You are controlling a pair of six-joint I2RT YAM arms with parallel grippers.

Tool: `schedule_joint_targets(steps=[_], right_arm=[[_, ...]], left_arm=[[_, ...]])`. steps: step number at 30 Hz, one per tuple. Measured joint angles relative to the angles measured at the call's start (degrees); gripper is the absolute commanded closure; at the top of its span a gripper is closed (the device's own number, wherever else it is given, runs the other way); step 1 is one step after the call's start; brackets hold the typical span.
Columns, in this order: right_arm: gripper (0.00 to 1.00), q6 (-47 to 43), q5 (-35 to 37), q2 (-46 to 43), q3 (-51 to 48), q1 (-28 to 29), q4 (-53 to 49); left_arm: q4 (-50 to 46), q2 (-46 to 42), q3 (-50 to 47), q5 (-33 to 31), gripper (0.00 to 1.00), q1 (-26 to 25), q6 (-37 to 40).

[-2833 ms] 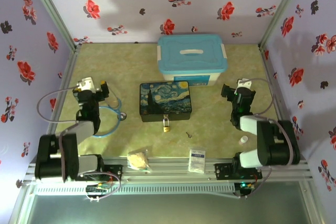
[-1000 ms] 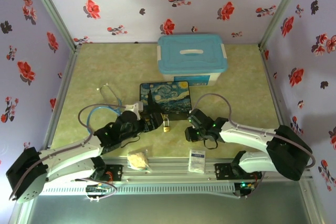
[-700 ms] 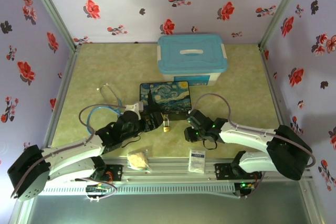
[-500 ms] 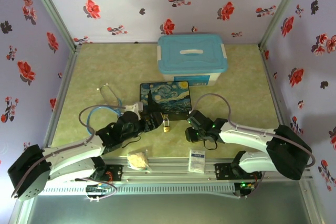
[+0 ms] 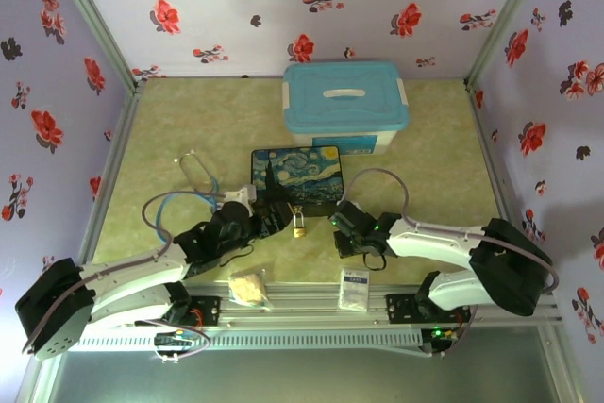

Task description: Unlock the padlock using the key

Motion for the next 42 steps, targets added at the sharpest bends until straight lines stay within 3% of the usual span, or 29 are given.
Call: schedule_joint_targets(steps=[7,14,19,27,37,42], right_arm=[[1.00,0.50,-0.76,-0.13,-0.44,0.04,3.28],[1.00,1.01,-4.00,-1.62,-1.05,0.44,5.11],[1.00,3.06,-4.63,-6.16,-1.05,0.59,5.90],[1.00,8.57,-4.37,-11.67,-1.09,0.63,10.93],[1.00,14.25,-4.11,-15.28,-5.64,1.03,26.75],[1.00,15.58,-2.08,-15.10,-8.35,5.46,32.35]], left_arm=[[0.87,1.29,0.00,-0.28,0.12,-1.01,-0.39],[5.81,6.16,-0.04,-3.76,0.17,-6.12,-3.19],[17.99,11.80,-4.50,-11.69,0.16,-13.38,-11.76],[34.21,21.31,-6.12,-22.16,0.13,-18.73,-24.35],[48.94,28.11,-4.07,-28.55,0.06,-20.46,-34.47],[53.02,28.17,-3.34,-30.29,0.04,-20.46,-35.65]])
